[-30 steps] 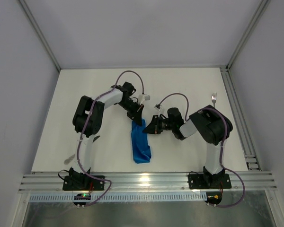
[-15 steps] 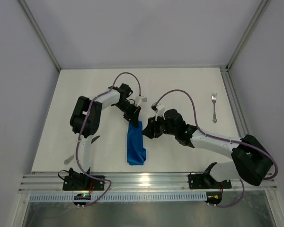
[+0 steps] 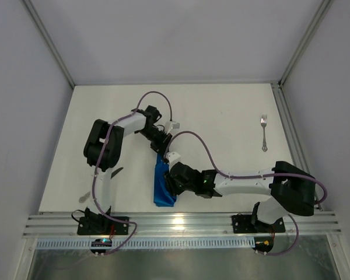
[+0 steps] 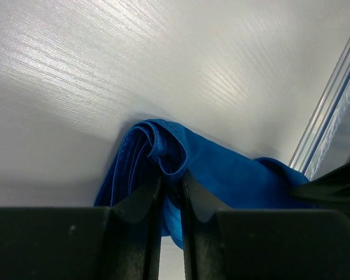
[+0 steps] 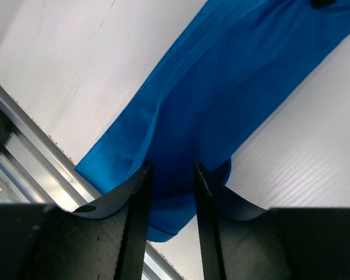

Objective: Fold the napkin into a case and place the utensils inside
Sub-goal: Stuff the top corner of the smaller-rectangle-folded napkin into the folded napkin.

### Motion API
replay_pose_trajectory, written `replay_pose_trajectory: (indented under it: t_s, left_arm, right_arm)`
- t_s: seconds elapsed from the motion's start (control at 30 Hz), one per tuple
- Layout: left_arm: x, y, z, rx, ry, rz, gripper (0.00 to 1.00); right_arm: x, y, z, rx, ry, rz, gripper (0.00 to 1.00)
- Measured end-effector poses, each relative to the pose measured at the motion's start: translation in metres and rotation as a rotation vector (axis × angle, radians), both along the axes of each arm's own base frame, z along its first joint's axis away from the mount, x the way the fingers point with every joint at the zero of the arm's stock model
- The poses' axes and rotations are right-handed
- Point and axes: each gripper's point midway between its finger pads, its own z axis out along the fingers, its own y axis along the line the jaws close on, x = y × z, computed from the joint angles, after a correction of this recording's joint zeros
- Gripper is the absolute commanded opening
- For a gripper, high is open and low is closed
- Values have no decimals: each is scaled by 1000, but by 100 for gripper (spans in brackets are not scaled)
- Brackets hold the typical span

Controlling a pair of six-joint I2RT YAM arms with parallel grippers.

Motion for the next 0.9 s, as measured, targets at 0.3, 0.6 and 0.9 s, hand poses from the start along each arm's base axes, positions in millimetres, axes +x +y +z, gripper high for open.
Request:
replay_pose_trajectory:
  t_s: [0.3,0.6,0.9]
  left_arm:
    - [1,3,0,-17,8,17,25]
    - [1,13,5,-18,25,31,46]
    - [1,23,13,17,37,24,62]
  right_arm:
    - [-5,21,-17,-78,3,0,29]
    - [1,32,-36,-145,16,-8,29]
    - [6,26,-38,-168,-1,-30,28]
